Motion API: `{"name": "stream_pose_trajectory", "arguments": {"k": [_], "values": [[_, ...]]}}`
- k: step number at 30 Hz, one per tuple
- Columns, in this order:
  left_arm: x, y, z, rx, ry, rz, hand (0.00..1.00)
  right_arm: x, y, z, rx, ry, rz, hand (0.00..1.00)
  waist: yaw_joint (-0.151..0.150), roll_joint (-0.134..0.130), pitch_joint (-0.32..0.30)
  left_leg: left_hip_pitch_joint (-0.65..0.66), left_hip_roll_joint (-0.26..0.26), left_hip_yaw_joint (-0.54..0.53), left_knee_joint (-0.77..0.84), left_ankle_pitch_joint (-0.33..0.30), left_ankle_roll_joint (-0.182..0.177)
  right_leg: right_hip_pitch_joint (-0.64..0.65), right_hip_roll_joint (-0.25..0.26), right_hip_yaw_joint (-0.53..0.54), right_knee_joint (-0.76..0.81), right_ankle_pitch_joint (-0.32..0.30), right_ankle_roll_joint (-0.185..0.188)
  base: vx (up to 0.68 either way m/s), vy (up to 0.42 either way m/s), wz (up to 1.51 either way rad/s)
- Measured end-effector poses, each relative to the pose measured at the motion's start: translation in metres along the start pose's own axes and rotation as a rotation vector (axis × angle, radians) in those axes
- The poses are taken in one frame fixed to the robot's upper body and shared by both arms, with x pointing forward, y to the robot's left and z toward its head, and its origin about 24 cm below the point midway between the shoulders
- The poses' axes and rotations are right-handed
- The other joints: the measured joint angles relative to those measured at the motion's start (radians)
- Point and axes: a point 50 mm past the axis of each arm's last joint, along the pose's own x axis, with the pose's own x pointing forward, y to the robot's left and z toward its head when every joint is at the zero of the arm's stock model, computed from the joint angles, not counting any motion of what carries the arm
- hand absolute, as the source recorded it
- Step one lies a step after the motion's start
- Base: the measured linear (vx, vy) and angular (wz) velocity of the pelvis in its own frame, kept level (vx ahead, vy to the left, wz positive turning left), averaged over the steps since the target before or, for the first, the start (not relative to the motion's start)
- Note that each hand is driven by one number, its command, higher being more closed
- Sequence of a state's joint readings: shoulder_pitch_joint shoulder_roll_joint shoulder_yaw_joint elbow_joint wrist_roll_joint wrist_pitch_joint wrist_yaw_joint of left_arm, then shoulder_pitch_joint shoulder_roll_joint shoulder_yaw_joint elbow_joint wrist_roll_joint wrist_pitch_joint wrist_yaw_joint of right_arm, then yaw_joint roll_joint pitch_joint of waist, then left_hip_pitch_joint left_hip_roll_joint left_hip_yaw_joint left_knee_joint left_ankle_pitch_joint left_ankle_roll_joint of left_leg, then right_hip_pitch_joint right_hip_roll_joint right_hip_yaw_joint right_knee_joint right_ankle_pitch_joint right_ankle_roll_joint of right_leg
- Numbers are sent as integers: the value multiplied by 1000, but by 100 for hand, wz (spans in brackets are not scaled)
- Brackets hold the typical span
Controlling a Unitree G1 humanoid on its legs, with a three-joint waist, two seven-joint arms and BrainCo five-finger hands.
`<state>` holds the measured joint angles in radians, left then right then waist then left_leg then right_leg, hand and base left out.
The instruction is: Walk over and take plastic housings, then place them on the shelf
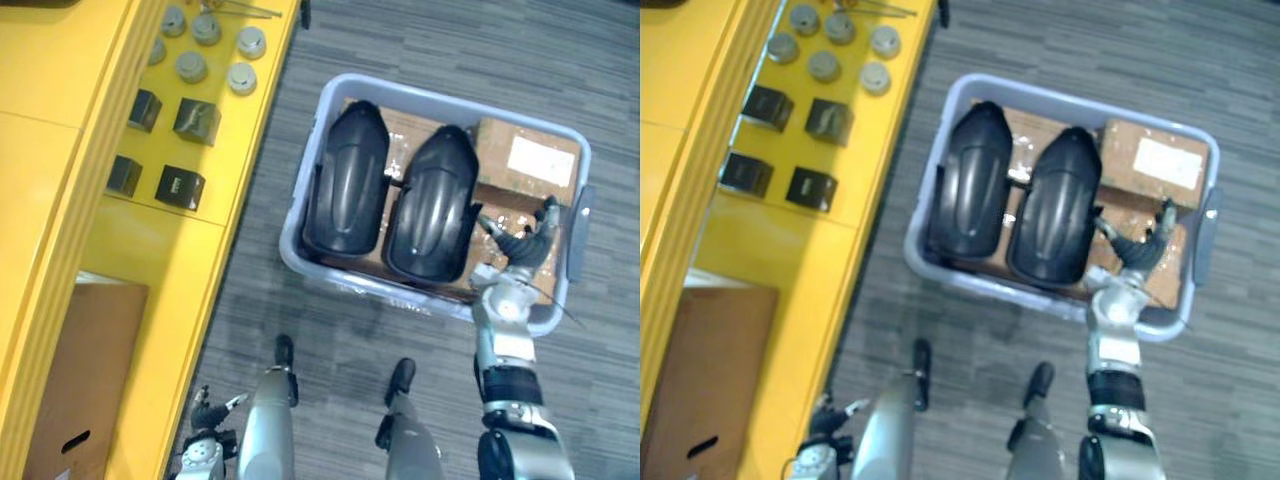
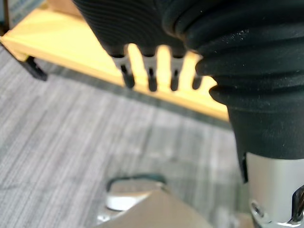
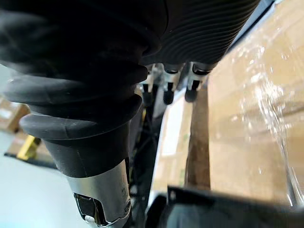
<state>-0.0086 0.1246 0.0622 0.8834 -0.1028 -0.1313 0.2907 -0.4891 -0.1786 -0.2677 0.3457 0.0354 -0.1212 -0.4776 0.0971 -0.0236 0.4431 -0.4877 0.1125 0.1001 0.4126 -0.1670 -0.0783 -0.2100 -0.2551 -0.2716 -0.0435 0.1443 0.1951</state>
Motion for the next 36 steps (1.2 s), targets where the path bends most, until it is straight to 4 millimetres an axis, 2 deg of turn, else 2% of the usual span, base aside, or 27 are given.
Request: {"name": "stream_pose_trajectory", "arguments": {"k": [7,9,11,14,15,19,21,22,27,32,36], "values": [[2,6,3,29,-14,9,0,3,26,-23,-32,167,53,0,4,-33,17,-5,0,-4,-1,6,0,-3,2,-1,0,1,-2,-53,-26,1],[2,7,3,29,-13,13,0,7,32,-27,-47,211,54,0,6,-35,19,-9,-1,-8,0,8,1,-4,2,-2,0,2,-4,-11,-4,5],[2,7,2,25,-8,15,0,17,37,-21,-41,224,33,0,9,-35,19,-19,1,-11,0,11,3,-15,6,-2,0,14,-19,0,0,0],[2,8,1,27,-5,22,0,28,40,-18,-57,246,10,0,15,-40,23,-24,1,-15,0,12,3,-17,7,-4,0,17,-22,-62,-3,4],[2,7,1,27,-5,22,0,32,39,-18,-64,262,-1,100,19,-40,23,-32,1,-24,5,12,3,-17,9,-7,1,17,-22,-59,-12,10],[2,7,0,0,4,23,0,51,32,-11,-108,277,-32,100,27,-39,31,-67,1,-58,19,14,0,-26,20,-31,4,19,-23,-76,-13,17],[2,7,0,-5,8,22,0,63,26,-3,-130,286,-53,100,32,-37,39,-81,5,-66,21,20,0,-36,28,-32,6,32,-39,-93,9,7],[2,6,-1,-4,12,19,0,73,19,2,-151,305,-74,100,34,-34,49,-86,6,-70,20,24,1,-36,30,-33,6,43,-35,-73,18,6],[4,-2,7,-7,-6,-12,0,91,-14,8,-197,391,-116,100,57,-13,67,-109,2,-97,28,33,0,-39,34,-61,4,43,-35,-80,0,11],[4,-5,9,6,-14,-40,0,100,-15,20,-243,401,-61,100,57,-1,75,-109,2,-102,23,43,-1,-39,36,-64,2,43,-35,-58,-11,2],[4,-6,11,4,-22,-55,0,101,-18,19,-319,395,-33,100,60,-1,75,-109,1,-110,16,50,-3,-35,38,-82,2,43,-35,-67,-13,6]]}}
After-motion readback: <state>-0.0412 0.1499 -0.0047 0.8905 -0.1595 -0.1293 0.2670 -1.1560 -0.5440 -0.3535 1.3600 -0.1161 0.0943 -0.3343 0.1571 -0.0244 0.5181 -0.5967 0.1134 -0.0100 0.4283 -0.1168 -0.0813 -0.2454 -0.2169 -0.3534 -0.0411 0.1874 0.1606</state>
